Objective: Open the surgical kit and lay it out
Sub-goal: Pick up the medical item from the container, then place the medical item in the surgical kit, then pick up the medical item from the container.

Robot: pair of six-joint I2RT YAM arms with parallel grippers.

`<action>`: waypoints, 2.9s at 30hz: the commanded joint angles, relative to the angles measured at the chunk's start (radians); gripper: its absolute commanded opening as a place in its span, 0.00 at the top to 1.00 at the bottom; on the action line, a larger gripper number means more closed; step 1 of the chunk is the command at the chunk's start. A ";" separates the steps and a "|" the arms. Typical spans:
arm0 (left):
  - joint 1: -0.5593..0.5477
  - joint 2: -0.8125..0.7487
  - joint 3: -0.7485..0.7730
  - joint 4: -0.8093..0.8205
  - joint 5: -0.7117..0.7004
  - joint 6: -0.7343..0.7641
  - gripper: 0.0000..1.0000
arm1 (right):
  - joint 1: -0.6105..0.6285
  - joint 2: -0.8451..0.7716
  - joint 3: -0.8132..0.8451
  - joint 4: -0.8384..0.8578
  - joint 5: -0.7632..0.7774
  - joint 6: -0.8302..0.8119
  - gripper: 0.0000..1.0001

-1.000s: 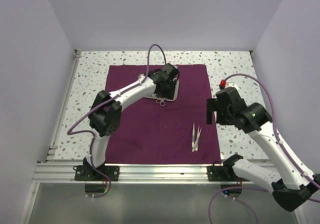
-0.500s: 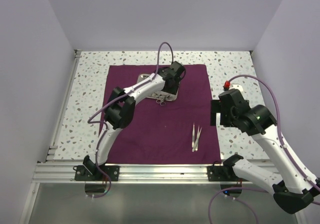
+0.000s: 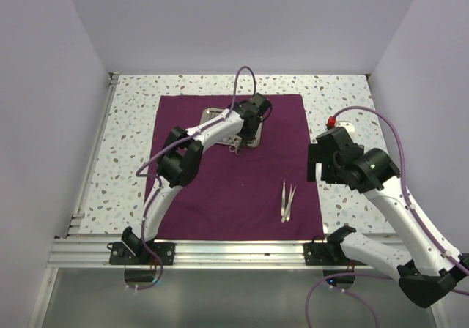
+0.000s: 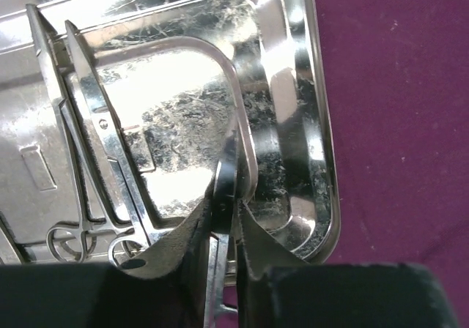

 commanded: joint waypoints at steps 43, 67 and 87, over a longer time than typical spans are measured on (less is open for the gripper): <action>-0.273 -0.493 -0.698 0.032 -0.163 -0.694 0.80 | 0.039 -0.045 -0.008 0.034 -0.096 -0.070 0.02; 0.099 -0.314 -0.258 0.046 -0.094 -0.142 0.49 | 0.039 -0.038 0.041 -0.015 0.022 0.009 0.02; 0.187 0.045 0.138 0.094 0.014 0.000 0.49 | 0.040 0.065 0.066 -0.026 0.073 0.049 0.02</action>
